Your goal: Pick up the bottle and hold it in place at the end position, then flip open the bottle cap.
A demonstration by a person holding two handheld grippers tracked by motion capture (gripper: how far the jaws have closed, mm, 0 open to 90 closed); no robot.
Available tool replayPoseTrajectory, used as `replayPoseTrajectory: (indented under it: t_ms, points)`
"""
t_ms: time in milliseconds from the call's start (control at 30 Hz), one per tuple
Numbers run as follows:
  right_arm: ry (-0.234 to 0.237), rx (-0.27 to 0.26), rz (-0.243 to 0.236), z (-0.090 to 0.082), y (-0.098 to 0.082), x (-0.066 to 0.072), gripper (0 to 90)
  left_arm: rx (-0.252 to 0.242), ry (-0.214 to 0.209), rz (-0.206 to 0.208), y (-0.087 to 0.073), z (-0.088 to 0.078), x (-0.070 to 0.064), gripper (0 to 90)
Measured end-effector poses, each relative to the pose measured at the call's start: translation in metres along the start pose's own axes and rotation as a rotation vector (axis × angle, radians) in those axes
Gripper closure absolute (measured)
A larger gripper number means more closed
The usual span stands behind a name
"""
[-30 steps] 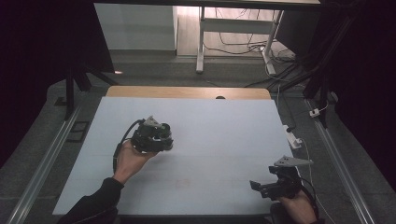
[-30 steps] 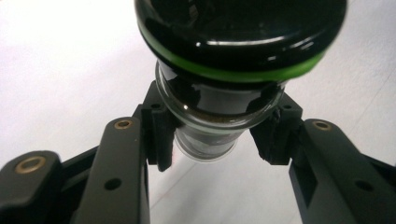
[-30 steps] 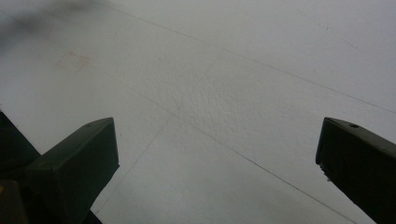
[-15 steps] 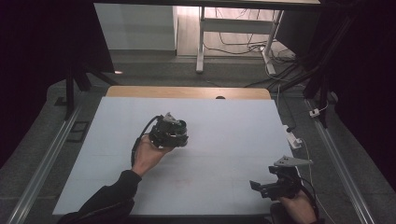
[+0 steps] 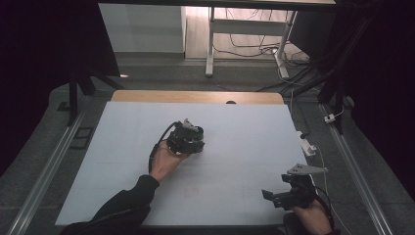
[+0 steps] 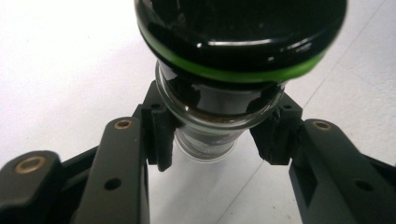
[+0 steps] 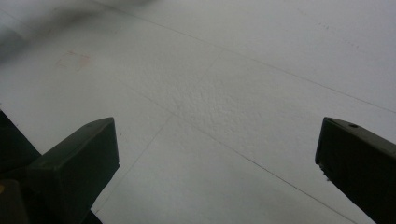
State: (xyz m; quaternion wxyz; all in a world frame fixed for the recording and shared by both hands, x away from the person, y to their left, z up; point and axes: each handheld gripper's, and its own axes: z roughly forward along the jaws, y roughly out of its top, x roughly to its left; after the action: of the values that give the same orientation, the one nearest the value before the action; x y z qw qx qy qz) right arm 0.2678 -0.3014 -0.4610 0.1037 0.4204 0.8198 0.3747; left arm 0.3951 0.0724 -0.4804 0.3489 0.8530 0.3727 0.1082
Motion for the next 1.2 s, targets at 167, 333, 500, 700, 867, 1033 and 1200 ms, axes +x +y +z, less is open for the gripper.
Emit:
replayPoseTrajectory:
  t_ms: [167, 333, 500, 700, 867, 1033, 1200]
  points:
    - [-0.001, 0.004, -0.002, 0.000, 0.000, 0.000, 0.0, 0.000, 0.003, -0.009, -0.002, 0.005, 0.001, 53.1]
    - [-0.001, 0.004, -0.002, 0.000, 0.000, 0.000, 0.0, 0.008, 0.010, -0.004, -0.004, 0.009, 0.001, 53.1]
    - [-0.001, 0.005, -0.003, 0.000, 0.000, 0.000, 0.0, 0.017, 0.015, 0.005, -0.007, 0.014, -0.001, 53.1]
    - [0.000, 0.005, -0.005, 0.000, 0.000, 0.001, 0.0, 0.024, 0.029, 0.023, -0.010, 0.018, -0.005, 53.1]
    - [0.000, 0.006, -0.006, 0.000, 0.000, 0.001, 0.0, 0.018, 0.032, 0.025, -0.012, 0.018, -0.006, 53.1]
    - [-0.003, 0.004, -0.010, 0.000, 0.000, 0.001, 0.0, 0.016, 0.031, 0.023, -0.013, 0.018, -0.006, 53.1]
    - [0.005, -0.004, -0.007, -0.001, 0.000, 0.001, 0.0, 0.013, 0.026, 0.020, -0.013, 0.018, -0.005, 53.1]
